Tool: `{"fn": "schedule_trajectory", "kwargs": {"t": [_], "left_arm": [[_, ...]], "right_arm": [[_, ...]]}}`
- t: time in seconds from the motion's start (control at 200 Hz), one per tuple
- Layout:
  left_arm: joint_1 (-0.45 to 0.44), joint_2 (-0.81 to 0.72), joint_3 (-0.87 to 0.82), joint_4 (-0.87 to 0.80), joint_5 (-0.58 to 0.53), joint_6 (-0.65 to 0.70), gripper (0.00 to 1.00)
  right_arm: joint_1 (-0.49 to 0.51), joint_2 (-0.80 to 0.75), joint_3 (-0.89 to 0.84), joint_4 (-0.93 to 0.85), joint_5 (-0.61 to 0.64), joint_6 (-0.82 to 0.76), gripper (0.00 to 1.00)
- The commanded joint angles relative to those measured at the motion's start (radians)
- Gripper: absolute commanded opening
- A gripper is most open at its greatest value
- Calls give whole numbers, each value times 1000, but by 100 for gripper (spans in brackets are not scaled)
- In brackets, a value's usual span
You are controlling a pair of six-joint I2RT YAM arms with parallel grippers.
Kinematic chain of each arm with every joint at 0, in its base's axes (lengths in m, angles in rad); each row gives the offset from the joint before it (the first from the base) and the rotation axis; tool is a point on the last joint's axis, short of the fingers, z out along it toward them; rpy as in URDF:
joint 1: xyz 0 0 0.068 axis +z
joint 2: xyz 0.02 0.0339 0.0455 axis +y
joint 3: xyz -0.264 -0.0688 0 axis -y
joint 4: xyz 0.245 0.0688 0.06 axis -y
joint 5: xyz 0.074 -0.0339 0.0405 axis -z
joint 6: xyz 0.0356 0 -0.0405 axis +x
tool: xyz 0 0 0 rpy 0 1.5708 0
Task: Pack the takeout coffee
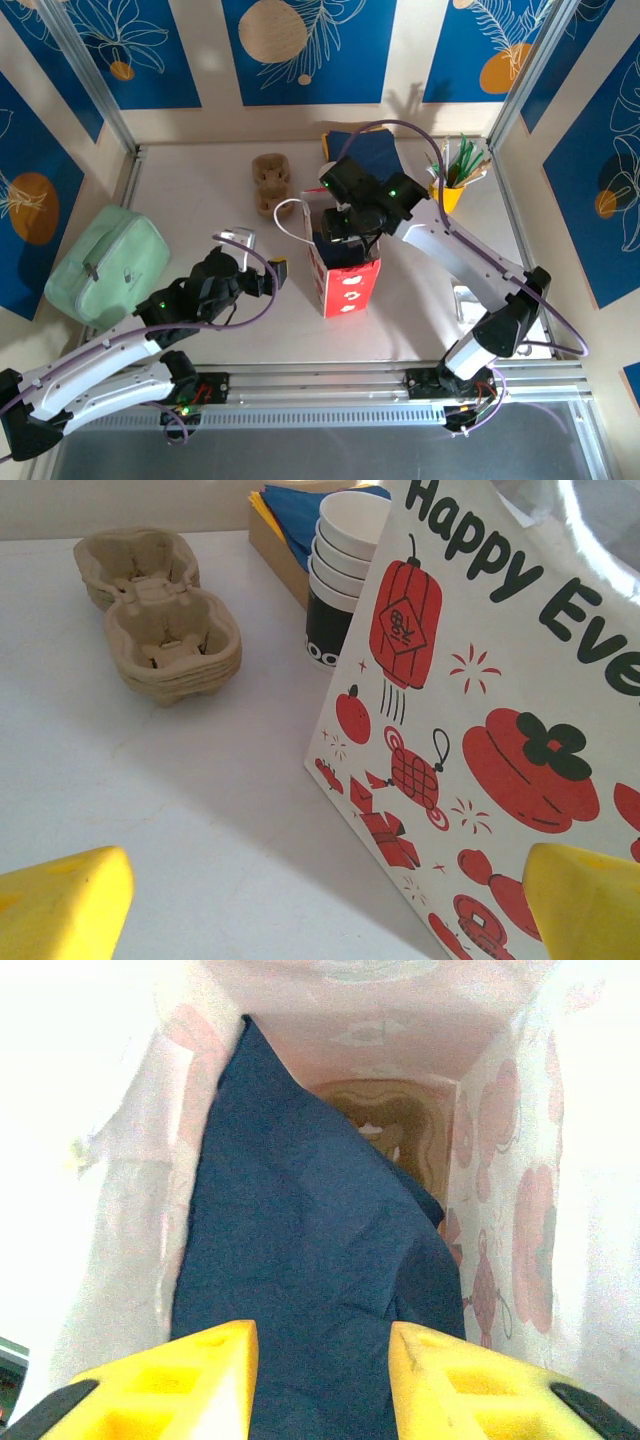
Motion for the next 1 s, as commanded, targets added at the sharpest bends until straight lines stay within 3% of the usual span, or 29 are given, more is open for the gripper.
{"fn": "schedule_trajectory", "kwargs": {"t": [0.0, 0.41, 0.625, 0.79, 0.99], "left_arm": [[8, -15, -4, 12, -19, 10, 99], [8, -14, 2, 12, -29, 15, 99], [8, -8, 16, 7, -37, 26, 99], [8, -6, 21, 4, -40, 29, 99], [8, 0, 20, 6, -53, 34, 99]], "right_arm": [[9, -44, 30, 8, -42, 14, 40], [25, -67, 119, -9, -38, 14, 41], [3, -72, 206, -9, 49, -38, 47], [-75, -66, 277, 28, 46, -108, 52], [-264, -30, 319, 111, -18, -170, 57]]}}
